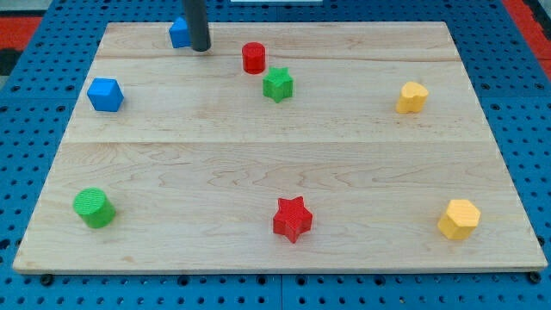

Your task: Push the red circle to the top right of the green star

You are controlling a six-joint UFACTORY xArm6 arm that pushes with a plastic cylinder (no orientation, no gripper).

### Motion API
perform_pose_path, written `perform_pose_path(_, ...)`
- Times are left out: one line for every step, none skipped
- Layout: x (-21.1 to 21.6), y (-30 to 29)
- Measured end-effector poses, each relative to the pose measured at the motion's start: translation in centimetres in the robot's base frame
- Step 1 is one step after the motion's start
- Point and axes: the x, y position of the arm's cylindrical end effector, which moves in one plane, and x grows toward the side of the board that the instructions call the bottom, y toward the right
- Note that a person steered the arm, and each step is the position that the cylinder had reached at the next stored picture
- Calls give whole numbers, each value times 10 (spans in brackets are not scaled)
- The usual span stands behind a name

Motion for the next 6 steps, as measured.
perform_pose_path(13,16)
perform_pose_path(17,61)
perform_pose_path(25,104)
perform_pose_path(40,134)
perform_pose_path(40,134)
perform_pose_path(19,134)
